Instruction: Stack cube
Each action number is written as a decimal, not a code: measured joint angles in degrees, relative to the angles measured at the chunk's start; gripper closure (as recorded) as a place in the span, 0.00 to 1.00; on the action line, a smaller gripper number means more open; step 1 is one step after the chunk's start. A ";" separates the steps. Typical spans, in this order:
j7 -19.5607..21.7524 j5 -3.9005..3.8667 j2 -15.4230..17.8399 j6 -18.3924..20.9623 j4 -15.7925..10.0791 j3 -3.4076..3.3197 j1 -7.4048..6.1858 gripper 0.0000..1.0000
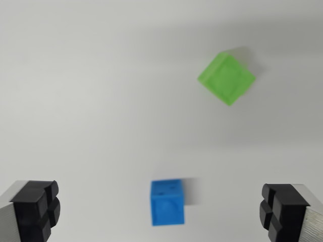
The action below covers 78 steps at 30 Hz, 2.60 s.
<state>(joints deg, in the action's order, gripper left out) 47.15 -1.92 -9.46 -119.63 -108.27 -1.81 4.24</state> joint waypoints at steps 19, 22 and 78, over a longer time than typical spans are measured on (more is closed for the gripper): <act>-0.06 0.00 0.04 -0.25 -0.51 0.00 0.00 0.00; -0.14 0.00 0.22 -0.65 -1.17 0.00 0.01 0.00; -7.03 0.72 8.04 -20.86 -30.42 -0.94 0.79 0.00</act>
<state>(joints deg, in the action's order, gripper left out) 40.12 -1.19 -1.43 -140.48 -138.69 -2.76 5.03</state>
